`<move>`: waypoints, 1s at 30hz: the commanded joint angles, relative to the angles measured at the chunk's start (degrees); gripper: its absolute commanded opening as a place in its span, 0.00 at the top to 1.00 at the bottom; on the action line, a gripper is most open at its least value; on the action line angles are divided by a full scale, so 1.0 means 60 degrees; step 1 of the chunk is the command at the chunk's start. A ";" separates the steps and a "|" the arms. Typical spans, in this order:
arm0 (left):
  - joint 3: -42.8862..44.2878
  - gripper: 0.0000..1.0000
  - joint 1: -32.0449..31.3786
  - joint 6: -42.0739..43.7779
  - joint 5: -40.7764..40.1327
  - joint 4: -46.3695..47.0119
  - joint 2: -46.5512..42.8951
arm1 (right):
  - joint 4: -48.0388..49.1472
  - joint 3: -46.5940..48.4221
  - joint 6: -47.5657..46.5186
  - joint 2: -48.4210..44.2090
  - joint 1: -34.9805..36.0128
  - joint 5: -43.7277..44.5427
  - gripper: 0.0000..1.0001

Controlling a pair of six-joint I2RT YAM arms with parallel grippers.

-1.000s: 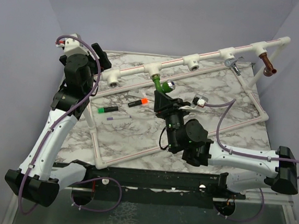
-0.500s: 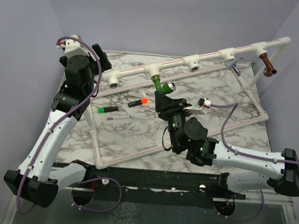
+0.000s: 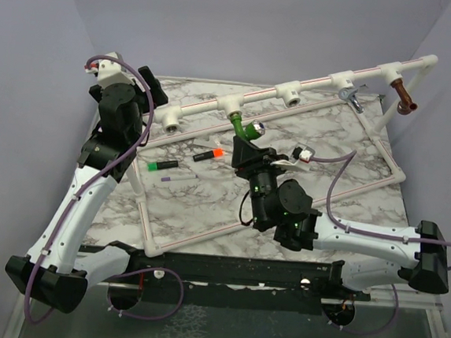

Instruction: Install the water faucets

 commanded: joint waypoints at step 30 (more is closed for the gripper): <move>-0.0918 0.01 -0.1240 0.0502 0.1658 -0.3683 0.0262 | -0.0490 0.0128 0.3635 0.0387 -0.0453 -0.0851 0.99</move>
